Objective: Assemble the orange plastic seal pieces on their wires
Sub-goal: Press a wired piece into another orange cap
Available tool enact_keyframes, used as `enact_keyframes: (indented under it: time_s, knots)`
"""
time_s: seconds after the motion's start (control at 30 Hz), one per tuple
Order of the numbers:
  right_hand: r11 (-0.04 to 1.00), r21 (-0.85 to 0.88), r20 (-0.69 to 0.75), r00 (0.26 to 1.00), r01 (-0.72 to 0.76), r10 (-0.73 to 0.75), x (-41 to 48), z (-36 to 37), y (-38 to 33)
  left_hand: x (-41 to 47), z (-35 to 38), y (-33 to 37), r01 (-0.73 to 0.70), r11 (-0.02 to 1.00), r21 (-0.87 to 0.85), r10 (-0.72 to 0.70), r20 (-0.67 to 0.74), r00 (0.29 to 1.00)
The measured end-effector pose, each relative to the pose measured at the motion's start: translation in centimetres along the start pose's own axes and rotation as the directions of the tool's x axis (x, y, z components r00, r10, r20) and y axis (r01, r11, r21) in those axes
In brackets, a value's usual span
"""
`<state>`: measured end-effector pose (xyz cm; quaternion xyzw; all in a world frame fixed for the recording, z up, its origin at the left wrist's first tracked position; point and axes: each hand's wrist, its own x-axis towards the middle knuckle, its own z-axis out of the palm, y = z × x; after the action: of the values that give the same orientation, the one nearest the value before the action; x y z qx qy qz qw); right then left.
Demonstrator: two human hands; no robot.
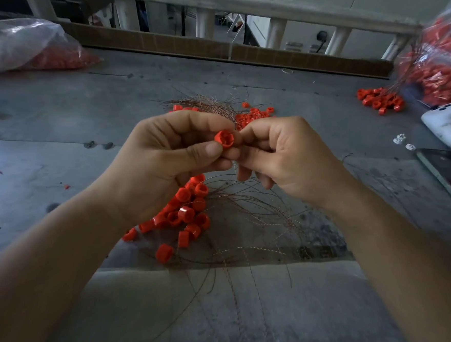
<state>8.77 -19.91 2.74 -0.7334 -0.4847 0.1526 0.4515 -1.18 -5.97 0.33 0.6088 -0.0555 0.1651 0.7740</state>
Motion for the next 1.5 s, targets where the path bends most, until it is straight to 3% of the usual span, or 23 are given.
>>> enact_keyframes:
  time_s: [0.1,0.23,0.37,0.57,0.7,0.83,1.03,1.17,1.3,1.5]
  knots:
    - [0.998,0.015,0.003,0.998,-0.066,0.066,0.2,-0.6,0.4,0.1,0.0,-0.1,0.027,0.999,-0.045,-0.029,-0.045,0.999]
    - [0.99,-0.053,-0.256,0.96,-0.128,0.11,0.8,-2.5,2.0,0.2,0.1,-0.1,0.046,0.996,-0.081,-0.054,-0.11,0.992]
    - [0.933,-0.281,-0.407,0.908,-0.225,0.096,1.6,-3.5,4.3,0.1,0.3,-0.1,0.057,0.993,-0.1,-0.072,-0.153,0.986]
    - [0.845,-0.431,-0.364,0.918,-0.317,0.158,2.3,-3.4,6.9,0.0,0.4,-0.1,0.062,0.993,-0.099,-0.078,-0.164,0.983]
    - [0.803,-0.473,-0.428,0.891,-0.364,0.152,2.4,-3.9,7.4,0.0,0.3,-0.1,0.066,0.993,-0.101,-0.081,-0.162,0.983]
    - [0.756,-0.489,-0.388,0.885,-0.434,0.257,2.5,-3.9,8.2,0.0,0.2,0.0,0.069,0.993,-0.091,-0.082,-0.152,0.985]
    - [0.781,-0.475,-0.374,0.896,-0.405,0.238,2.7,-3.8,8.2,0.0,0.3,0.0,0.074,0.993,-0.091,-0.086,-0.141,0.986]
    - [0.849,-0.356,-0.418,0.879,-0.391,0.229,2.6,-4.1,7.9,0.0,0.3,0.0,0.075,0.993,-0.089,-0.087,-0.141,0.986]
    - [0.957,0.027,-0.44,0.856,-0.29,0.272,2.3,-4.9,6.5,0.0,0.3,0.1,0.08,0.993,-0.082,-0.091,-0.141,0.986]
    - [0.916,0.38,-0.214,0.952,-0.126,0.22,1.5,-3.8,3.4,0.1,0.2,-0.1,0.101,0.994,-0.042,-0.107,-0.163,0.981]
